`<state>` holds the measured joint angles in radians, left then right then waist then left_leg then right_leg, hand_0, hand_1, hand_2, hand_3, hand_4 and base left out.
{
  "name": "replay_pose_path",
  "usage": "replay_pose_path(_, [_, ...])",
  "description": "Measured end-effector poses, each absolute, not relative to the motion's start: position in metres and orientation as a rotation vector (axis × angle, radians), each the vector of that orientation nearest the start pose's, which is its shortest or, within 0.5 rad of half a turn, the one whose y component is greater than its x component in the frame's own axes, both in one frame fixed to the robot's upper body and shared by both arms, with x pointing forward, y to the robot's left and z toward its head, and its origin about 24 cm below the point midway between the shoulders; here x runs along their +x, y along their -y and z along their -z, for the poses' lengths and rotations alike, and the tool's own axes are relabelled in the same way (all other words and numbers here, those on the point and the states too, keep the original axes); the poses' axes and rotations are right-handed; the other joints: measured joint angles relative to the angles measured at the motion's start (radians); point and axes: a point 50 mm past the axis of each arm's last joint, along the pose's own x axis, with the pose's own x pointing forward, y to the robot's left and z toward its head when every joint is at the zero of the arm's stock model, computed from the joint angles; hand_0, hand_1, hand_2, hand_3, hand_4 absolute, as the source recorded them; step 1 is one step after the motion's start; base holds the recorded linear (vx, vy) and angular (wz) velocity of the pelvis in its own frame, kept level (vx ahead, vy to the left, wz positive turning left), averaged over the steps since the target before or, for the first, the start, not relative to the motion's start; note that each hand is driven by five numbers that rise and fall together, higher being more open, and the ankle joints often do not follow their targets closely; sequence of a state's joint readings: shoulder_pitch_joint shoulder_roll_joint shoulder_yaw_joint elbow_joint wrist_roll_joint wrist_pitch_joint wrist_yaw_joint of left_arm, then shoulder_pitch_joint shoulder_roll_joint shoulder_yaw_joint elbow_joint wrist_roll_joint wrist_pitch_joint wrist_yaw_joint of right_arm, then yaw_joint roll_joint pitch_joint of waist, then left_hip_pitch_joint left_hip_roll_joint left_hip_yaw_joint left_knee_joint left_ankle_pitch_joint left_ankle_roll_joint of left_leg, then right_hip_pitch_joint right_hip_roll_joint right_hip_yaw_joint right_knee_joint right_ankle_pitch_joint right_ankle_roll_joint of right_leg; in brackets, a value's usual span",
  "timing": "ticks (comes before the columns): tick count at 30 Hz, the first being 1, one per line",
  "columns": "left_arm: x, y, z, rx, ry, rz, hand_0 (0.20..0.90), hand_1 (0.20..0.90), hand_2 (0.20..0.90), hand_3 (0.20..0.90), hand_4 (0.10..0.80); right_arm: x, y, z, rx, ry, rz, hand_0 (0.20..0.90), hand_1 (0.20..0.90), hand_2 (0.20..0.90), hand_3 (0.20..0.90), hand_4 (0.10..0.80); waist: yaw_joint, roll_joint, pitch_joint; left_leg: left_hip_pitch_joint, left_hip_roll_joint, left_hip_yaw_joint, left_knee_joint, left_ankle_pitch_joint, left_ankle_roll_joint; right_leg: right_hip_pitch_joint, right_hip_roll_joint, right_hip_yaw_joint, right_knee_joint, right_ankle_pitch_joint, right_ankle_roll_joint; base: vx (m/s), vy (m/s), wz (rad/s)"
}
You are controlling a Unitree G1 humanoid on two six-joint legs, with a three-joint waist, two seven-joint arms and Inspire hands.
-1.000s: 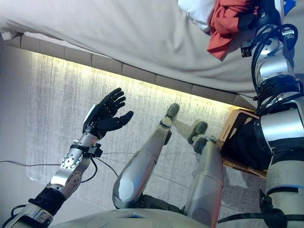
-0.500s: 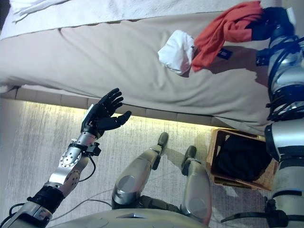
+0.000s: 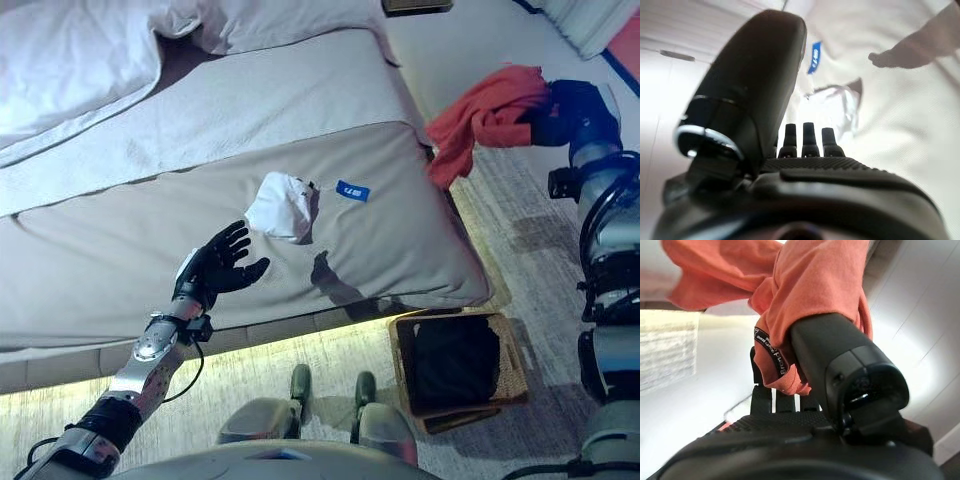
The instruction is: Pick up the clothes from the bed and place them into the basket
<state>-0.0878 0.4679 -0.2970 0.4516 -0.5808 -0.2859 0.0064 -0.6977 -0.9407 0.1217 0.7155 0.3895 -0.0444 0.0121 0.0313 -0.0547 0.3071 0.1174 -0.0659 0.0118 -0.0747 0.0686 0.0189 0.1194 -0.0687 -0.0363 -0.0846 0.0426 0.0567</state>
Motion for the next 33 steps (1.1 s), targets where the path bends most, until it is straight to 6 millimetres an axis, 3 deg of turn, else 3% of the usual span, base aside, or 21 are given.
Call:
replay_pose_path(10, [0.253,-0.214,0.014,-0.006,-0.173,0.032,0.900,0.900,0.900,0.900,0.800,0.304,0.359,-0.152,-0.481,0.006,0.296,0.300,0.300,0.300,0.200,0.100,-0.094,-0.001,-0.002,0.019,0.025,0.061,-0.014,-0.002,0.001,-0.008,0.028,0.066,-0.005,0.014,-0.007,-0.023,-0.017,-0.19])
replay_pose_path(13, [0.253,-0.216,0.015,-0.009,-0.177,0.021,0.900,0.900,0.900,0.900,0.800,0.294,0.354,-0.122,-0.459,-0.056,0.284,0.300,0.300,0.300,0.200,0.100,-0.117,-0.001,-0.004,0.027,0.035,0.078,-0.016,-0.011,0.003,-0.009,0.038,0.091,-0.006,0.017,-0.005,-0.013,-0.019,-0.23])
replay_pose_path(19, [0.251,-0.209,0.021,-0.032,-0.194,0.025,0.900,0.900,0.900,0.900,0.800,0.255,0.346,-0.045,-0.379,-0.266,0.276,0.300,0.300,0.300,0.200,0.100,-0.164,0.005,-0.033,0.029,0.050,0.100,-0.019,-0.017,-0.002,-0.017,0.054,0.112,-0.006,0.021,-0.010,-0.027,-0.026,-0.12])
replay_pose_path(23, [0.250,-0.205,0.022,-0.035,-0.196,0.032,0.900,0.900,0.900,0.900,0.800,0.235,0.342,-0.012,-0.331,-0.367,0.297,0.300,0.300,0.300,0.200,0.100,-0.181,0.015,-0.052,0.022,0.054,0.112,-0.019,-0.018,-0.003,-0.028,0.058,0.126,-0.006,0.024,-0.015,-0.031,-0.028,-0.11])
replay_pose_path(27, [0.248,-0.205,0.024,-0.019,-0.207,0.036,0.900,0.900,0.900,0.900,0.800,0.225,0.335,0.011,-0.281,-0.437,0.321,0.300,0.300,0.300,0.200,0.100,-0.199,0.022,-0.074,0.024,0.056,0.121,-0.019,-0.018,-0.003,-0.029,0.060,0.132,-0.006,0.025,-0.016,-0.030,-0.020,-0.06])
replay_pose_path(33, [0.248,-0.204,0.024,-0.018,-0.207,0.037,0.900,0.900,0.900,0.900,0.800,0.217,0.339,0.026,-0.266,-0.493,0.376,0.300,0.300,0.300,0.200,0.100,-0.199,0.043,-0.096,0.005,0.058,0.123,-0.019,-0.017,-0.004,-0.051,0.062,0.133,-0.006,0.030,-0.021,-0.073,-0.018,-0.02])
